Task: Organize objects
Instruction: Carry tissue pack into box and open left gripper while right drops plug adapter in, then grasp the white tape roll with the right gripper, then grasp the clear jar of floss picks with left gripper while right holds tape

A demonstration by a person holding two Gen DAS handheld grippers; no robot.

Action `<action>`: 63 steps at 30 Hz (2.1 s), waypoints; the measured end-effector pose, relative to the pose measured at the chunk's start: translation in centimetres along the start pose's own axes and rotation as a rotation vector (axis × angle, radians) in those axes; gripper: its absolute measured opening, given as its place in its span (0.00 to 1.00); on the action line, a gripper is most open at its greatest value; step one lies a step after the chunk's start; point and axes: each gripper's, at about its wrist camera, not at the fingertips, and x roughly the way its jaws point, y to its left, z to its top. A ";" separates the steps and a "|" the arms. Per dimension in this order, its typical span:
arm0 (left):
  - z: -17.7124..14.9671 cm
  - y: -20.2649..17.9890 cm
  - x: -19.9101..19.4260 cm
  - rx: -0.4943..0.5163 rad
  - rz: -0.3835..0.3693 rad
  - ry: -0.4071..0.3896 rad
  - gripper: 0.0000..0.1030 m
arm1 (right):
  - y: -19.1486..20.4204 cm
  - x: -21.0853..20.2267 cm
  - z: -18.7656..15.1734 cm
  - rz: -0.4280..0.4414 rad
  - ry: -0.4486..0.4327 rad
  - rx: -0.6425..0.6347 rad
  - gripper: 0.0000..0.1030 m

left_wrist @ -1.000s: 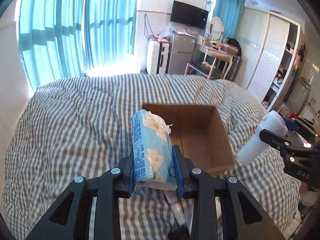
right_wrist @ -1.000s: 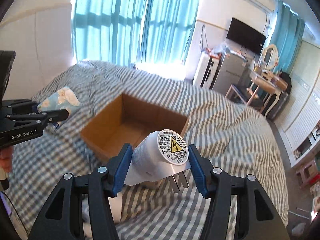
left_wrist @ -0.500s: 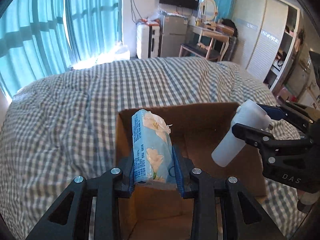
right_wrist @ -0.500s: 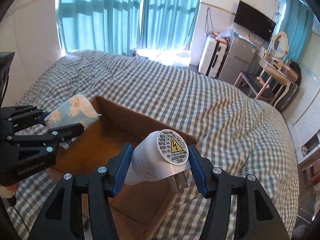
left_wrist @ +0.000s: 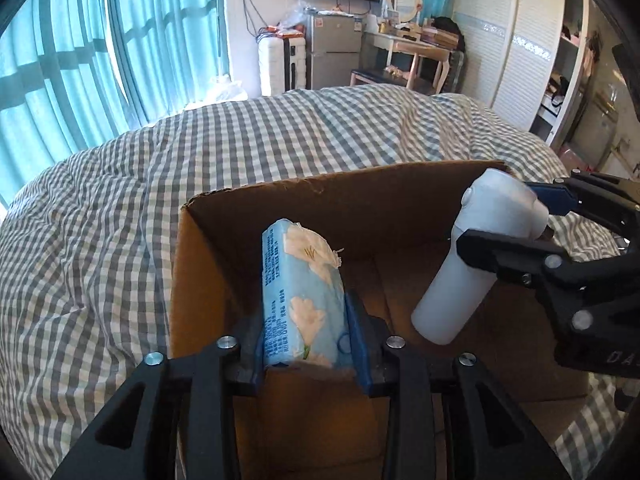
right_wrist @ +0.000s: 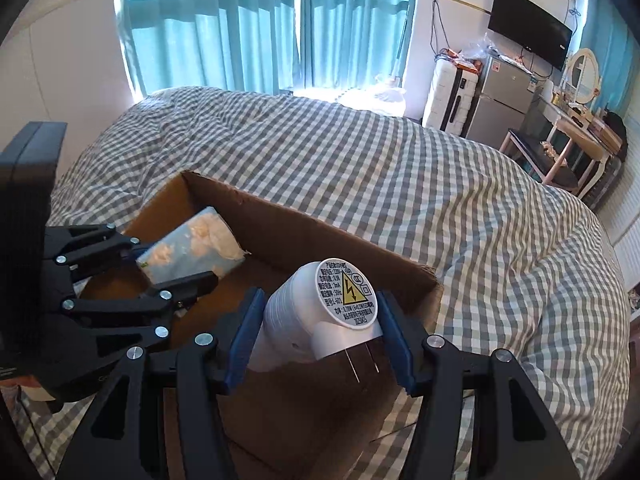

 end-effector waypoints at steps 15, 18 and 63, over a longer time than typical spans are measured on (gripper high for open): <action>-1.7 0.4 -10.6 -0.083 0.066 -0.073 0.89 | 1.1 -12.9 -1.1 -0.013 -0.135 0.051 0.72; -3.7 0.6 -13.2 -0.109 0.082 -0.064 0.89 | 2.4 -14.7 -3.2 -0.004 -0.115 0.036 0.72; -16.7 -10.4 -11.8 -0.033 -0.018 0.094 0.89 | 4.5 -11.9 -15.9 -0.035 0.005 0.065 0.28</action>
